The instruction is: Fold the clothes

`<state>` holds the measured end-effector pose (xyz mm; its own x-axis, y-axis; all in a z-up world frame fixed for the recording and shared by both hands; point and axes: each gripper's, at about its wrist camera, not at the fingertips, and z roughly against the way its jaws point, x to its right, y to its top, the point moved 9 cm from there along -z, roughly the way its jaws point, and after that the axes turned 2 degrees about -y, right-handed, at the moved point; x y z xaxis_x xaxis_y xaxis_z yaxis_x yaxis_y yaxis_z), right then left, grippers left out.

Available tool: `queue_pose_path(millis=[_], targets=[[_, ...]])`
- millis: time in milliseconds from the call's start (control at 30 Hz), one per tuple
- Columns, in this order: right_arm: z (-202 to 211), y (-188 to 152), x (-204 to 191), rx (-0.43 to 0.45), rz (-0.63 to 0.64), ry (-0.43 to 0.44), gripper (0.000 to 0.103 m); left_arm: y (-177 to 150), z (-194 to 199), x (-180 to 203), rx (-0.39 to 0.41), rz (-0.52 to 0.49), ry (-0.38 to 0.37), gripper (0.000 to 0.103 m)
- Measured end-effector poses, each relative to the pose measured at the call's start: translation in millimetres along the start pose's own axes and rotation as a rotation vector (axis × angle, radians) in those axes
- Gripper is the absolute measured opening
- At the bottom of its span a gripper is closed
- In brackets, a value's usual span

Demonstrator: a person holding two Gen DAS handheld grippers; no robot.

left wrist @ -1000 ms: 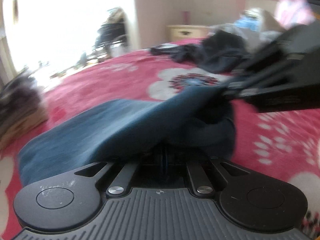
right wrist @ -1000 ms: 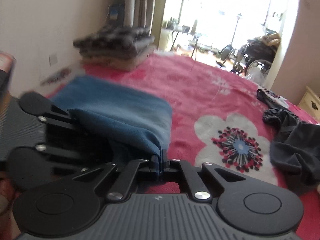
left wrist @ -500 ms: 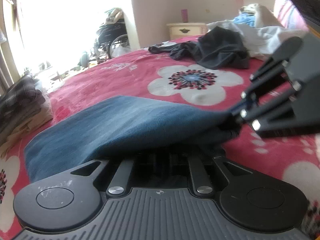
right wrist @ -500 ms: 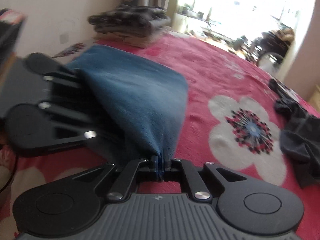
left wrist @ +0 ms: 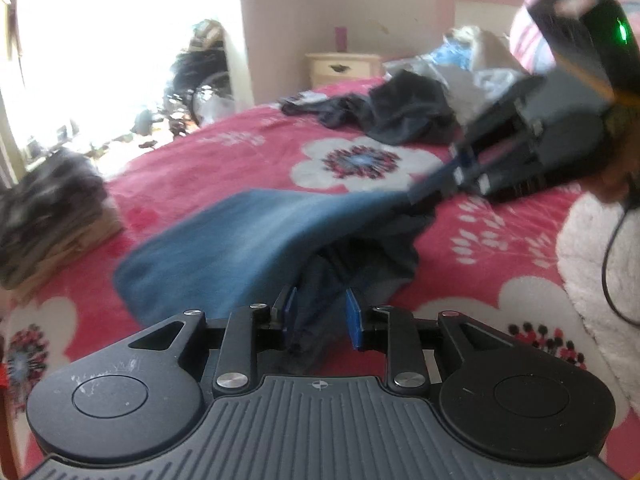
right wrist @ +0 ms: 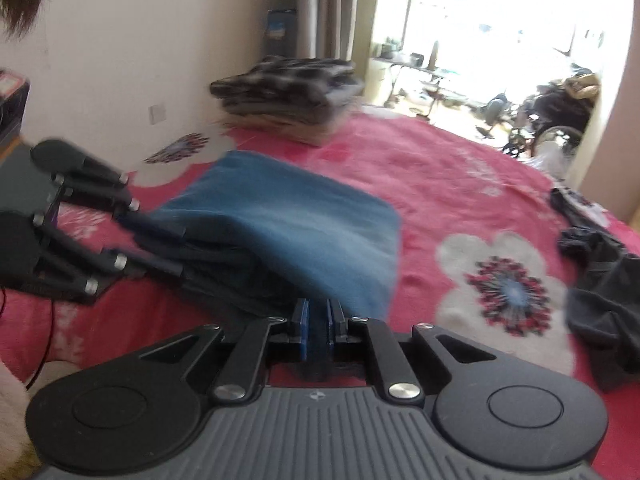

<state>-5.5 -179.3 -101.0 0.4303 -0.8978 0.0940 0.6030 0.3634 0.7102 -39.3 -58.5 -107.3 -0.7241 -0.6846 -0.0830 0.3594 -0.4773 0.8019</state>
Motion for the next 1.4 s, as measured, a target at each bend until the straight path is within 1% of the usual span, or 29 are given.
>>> queue_pose_path(millis=[67, 100, 200, 300, 400, 467, 500, 567, 633, 767, 800, 833, 867, 900, 1033, 1133, 1167, 1200, 1233, 1300, 1367, 1400], targets=[[-14, -6, -5, -0.049, -0.005, -0.021, 0.01, 5, -1, -3, 0.023, -0.014, 0.028, 0.031], [-21, -8, -6, -0.07, -0.007, -0.051, 0.01, 8, -3, -3, 0.034, -0.033, 0.044, 0.035], [-34, -11, -4, -0.097, -0.011, -0.147, 0.01, 16, -18, 5, 0.069, -0.126, 0.074, 0.039], [-23, -6, -7, -0.073, -0.074, -0.135, 0.01, 22, -37, 15, 0.073, -0.183, 0.076, 0.04], [-5, -9, 6, -0.071, -0.115, -0.192, 0.01, 26, -53, 22, 0.076, -0.23, 0.077, 0.04], [2, -16, 20, -0.078, -0.163, -0.225, 0.014, 26, -61, 23, 0.07, -0.249, 0.08, 0.04], [3, -20, 27, -0.086, -0.185, -0.234, 0.021, 26, -64, 23, 0.066, -0.254, 0.079, 0.04], [1, -29, 39, -0.114, -0.223, -0.241, 0.022, 26, -69, 24, 0.059, -0.265, 0.072, 0.04], [-3, -34, 48, -0.126, -0.292, -0.214, 0.022, 27, -72, 27, 0.057, -0.28, 0.064, 0.04], [-8, -46, 61, -0.118, -0.488, -0.137, 0.022, 34, -80, 35, 0.054, -0.293, 0.039, 0.04], [-8, -48, 64, -0.106, -0.517, -0.127, 0.02, 37, -83, 36, 0.053, -0.288, 0.029, 0.04], [-9, -48, 67, -0.089, -0.546, -0.117, 0.012, 39, -85, 37, 0.05, -0.28, 0.018, 0.04], [-9, -47, 71, -0.068, -0.577, -0.107, 0.008, 41, -86, 38, 0.047, -0.271, 0.006, 0.04], [-9, -46, 74, -0.044, -0.613, -0.098, 0.002, 43, -88, 39, 0.043, -0.262, -0.007, 0.04], [-3, -42, 93, 0.062, -0.791, -0.039, 0.0, 50, -91, 41, 0.029, -0.23, -0.039, 0.04], [-2, -45, 100, 0.093, -0.876, 0.014, 0.0, 53, -94, 38, 0.021, -0.191, -0.054, 0.04], [0, -45, 101, 0.102, -0.887, 0.021, 0.0, 54, -95, 37, 0.02, -0.181, -0.058, 0.037], [2, -46, 101, 0.112, -0.894, 0.022, 0.0, 54, -96, 37, 0.019, -0.173, -0.062, 0.032], [5, -47, 104, 0.118, -0.915, 0.018, 0.0, 55, -97, 36, 0.019, -0.165, -0.066, 0.03], [10, -56, 112, 0.121, -0.987, 0.004, 0.0, 56, -98, 36, 0.024, -0.151, -0.071, 0.019], [8, -67, 114, 0.101, -1.065, 0.05, 0.001, 58, -97, 34, 0.04, -0.132, -0.071, 0.009], [6, -72, 115, 0.089, -1.101, 0.08, 0.001, 60, -96, 33, 0.047, -0.116, -0.071, 0.007]])
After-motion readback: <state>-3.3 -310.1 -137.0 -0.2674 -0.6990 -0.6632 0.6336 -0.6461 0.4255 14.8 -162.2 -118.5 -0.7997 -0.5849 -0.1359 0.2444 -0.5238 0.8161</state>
